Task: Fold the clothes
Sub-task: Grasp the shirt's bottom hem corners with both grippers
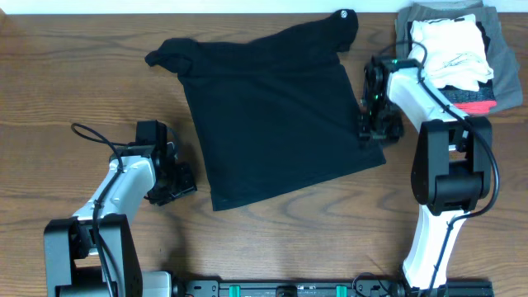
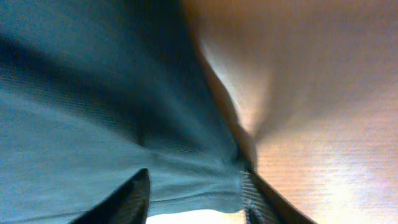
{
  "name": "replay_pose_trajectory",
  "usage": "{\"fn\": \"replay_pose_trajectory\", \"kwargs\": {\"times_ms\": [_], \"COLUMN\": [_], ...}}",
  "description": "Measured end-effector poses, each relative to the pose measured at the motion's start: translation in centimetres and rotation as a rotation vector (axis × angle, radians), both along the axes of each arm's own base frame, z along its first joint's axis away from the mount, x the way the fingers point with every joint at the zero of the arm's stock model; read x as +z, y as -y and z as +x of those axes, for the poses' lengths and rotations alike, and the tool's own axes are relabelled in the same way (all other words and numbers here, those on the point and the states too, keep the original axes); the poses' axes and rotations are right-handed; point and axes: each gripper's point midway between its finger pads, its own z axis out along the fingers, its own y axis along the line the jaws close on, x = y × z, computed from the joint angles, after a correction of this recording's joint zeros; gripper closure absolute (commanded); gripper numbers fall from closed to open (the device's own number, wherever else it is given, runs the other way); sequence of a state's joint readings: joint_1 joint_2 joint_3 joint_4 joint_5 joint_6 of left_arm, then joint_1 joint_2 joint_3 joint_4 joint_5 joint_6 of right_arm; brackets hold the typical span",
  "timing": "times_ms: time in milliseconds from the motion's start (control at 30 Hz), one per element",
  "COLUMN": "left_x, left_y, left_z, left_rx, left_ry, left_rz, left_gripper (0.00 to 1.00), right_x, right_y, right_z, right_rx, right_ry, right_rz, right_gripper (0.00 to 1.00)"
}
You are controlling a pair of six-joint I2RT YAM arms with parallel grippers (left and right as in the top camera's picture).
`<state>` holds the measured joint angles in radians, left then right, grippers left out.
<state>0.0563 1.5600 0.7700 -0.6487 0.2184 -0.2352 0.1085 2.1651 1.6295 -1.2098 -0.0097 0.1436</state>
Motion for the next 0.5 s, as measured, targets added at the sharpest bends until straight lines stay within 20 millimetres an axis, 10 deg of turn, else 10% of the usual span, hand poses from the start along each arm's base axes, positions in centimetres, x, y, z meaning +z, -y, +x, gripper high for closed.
{"fn": "replay_pose_trajectory", "kwargs": {"times_ms": [233, 500], "left_x": [0.3, 0.3], "left_y": [1.5, 2.5], "left_z": [0.2, -0.2], "left_rx": [-0.005, -0.007], "left_ry": [0.009, 0.005], "left_rz": [-0.091, -0.149], "left_gripper": [0.5, 0.5], "right_x": [5.7, 5.8], "right_y": [-0.2, 1.8], "right_z": [2.0, 1.5], "right_rx": [0.026, -0.009], "right_ry": [0.14, 0.124], "right_rz": [0.03, 0.015], "right_gripper": [0.33, 0.33]}}
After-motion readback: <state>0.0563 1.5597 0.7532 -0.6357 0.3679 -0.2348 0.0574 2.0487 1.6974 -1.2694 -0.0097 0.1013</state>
